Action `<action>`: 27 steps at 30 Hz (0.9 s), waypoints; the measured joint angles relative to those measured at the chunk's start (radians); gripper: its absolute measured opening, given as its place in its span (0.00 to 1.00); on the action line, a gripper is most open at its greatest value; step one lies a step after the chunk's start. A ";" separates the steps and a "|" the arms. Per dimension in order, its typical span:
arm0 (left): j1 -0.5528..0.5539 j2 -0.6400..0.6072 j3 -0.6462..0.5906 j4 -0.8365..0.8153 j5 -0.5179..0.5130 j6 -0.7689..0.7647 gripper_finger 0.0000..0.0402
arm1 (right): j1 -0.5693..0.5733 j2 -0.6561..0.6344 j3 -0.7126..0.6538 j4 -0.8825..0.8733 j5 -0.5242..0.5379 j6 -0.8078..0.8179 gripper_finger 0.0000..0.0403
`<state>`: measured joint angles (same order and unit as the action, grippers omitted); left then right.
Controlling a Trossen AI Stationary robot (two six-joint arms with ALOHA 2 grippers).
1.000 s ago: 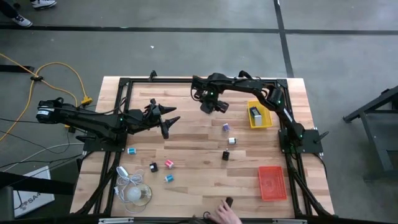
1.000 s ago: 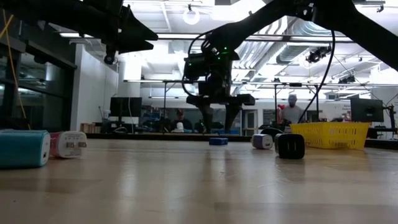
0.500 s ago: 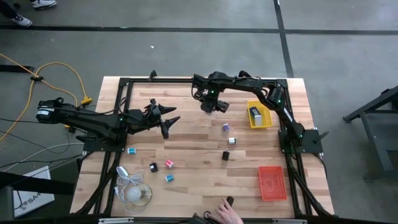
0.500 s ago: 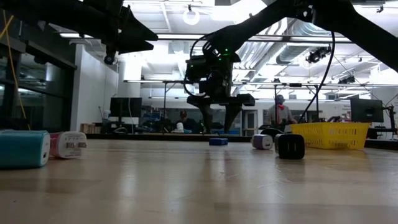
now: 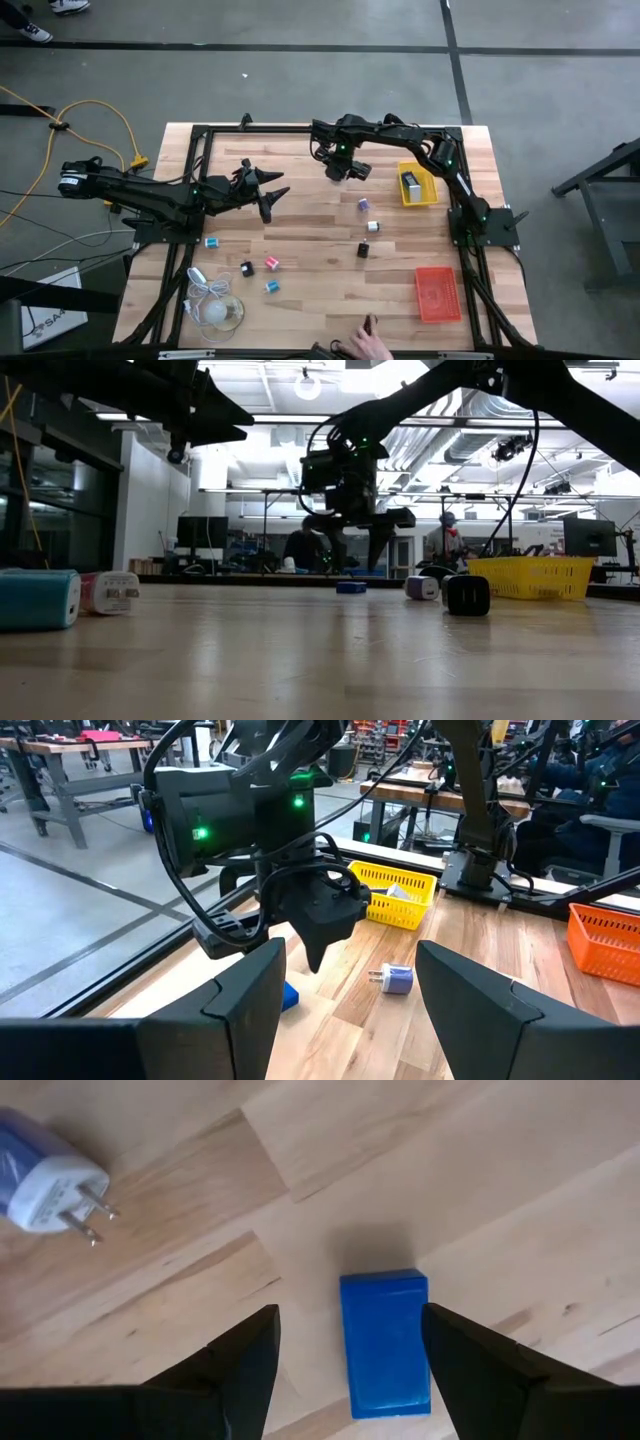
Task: Pick & Place Office items
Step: Put the blue digital clock into the yellow bin
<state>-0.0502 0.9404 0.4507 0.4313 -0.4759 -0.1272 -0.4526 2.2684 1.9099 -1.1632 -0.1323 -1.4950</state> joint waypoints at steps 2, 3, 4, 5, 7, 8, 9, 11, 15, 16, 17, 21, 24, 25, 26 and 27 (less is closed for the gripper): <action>0.000 0.000 0.000 0.000 0.000 0.000 0.54 | -0.004 0.000 0.000 -0.001 0.009 -0.021 0.57; 0.000 0.000 0.000 0.000 0.000 0.000 0.54 | -0.007 0.000 0.000 0.001 0.009 -0.029 0.57; 0.000 0.000 0.000 0.000 0.000 0.000 0.54 | -0.012 0.000 0.000 0.008 0.009 -0.035 0.57; 0.000 0.000 0.000 0.000 0.000 0.000 0.54 | -0.017 0.000 0.000 0.013 0.006 -0.037 0.57; 0.000 0.000 0.000 0.000 0.000 0.000 0.54 | -0.029 0.000 0.000 0.016 -0.007 -0.043 0.57; 0.000 0.000 0.000 0.000 0.000 0.000 0.54 | -0.034 0.000 0.000 0.015 -0.013 -0.044 0.57; 0.000 0.000 0.000 0.000 0.000 0.000 0.54 | -0.041 0.000 0.000 0.016 -0.020 -0.044 0.57; 0.000 0.000 0.000 0.000 0.000 0.000 0.54 | -0.053 0.000 0.000 0.019 -0.027 -0.047 0.57; 0.000 0.000 0.000 0.000 0.000 0.000 0.54 | -0.075 -0.001 0.000 0.047 -0.044 -0.049 0.57; 0.000 0.000 0.000 0.000 0.000 0.000 0.54 | -0.080 -0.001 0.000 0.055 -0.056 -0.054 0.57; 0.000 0.000 0.000 0.000 0.000 0.000 0.54 | -0.085 -0.001 0.000 0.064 -0.066 -0.055 0.57; 0.000 0.000 0.000 0.000 0.000 0.000 0.54 | -0.098 0.003 0.000 0.097 -0.083 -0.055 0.57; 0.000 0.000 0.000 0.000 0.000 0.000 0.54 | -0.111 0.010 0.000 0.099 -0.102 -0.057 0.57; 0.000 0.000 0.000 0.000 0.000 0.000 0.54 | -0.113 0.010 0.000 0.103 -0.110 -0.058 0.57; 0.000 0.000 0.000 0.000 0.000 0.000 0.54 | -0.113 0.010 0.000 0.109 -0.108 -0.058 0.57; 0.000 0.000 0.000 0.000 0.000 0.000 0.54 | -0.113 0.010 0.000 0.110 -0.106 -0.058 0.57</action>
<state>-0.0501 0.9405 0.4507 0.4315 -0.4759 -0.1272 -0.5653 2.2786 1.9099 -1.0532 -0.2386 -1.5527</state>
